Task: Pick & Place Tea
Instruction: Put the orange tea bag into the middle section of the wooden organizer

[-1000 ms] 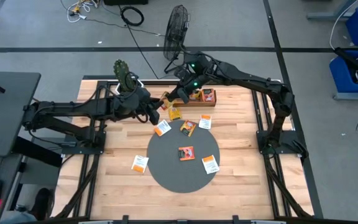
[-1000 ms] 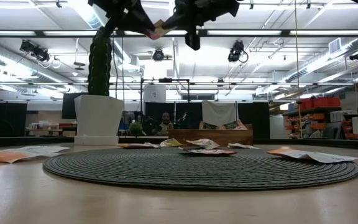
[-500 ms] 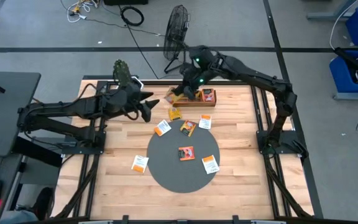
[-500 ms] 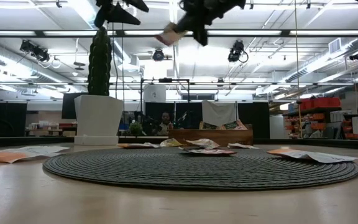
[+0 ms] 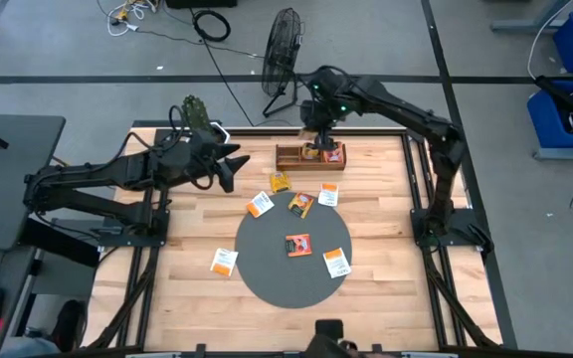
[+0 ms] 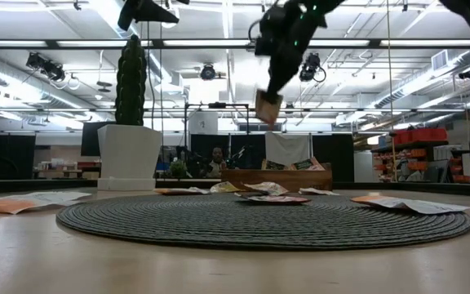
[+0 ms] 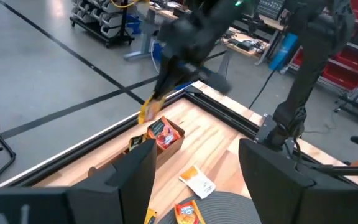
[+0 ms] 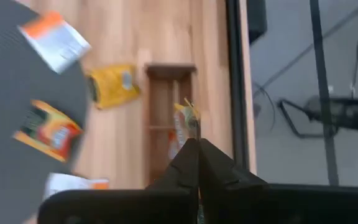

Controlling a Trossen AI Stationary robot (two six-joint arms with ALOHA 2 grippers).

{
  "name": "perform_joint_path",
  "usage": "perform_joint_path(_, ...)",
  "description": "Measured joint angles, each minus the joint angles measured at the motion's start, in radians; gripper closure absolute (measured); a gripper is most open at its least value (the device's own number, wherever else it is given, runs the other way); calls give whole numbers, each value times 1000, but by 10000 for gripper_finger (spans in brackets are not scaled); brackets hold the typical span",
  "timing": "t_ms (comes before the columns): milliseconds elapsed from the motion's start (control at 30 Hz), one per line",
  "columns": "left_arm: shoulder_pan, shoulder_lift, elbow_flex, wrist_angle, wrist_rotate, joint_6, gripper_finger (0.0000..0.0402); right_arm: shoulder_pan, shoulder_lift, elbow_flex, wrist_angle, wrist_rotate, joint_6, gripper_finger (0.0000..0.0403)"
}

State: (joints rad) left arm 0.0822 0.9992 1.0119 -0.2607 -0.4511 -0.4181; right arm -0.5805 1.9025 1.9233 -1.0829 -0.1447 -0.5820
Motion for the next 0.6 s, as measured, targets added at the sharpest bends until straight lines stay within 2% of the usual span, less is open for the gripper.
perform_joint_path(167, 0, 1, 0, -1, 0, -11, 168, -15, 96, -14, -5, 59, 4, 403)
perform_joint_path(600, 0, 1, 0, -3, 0, -17, 168, -19, 254, -14, -3, 85, 32, 403)
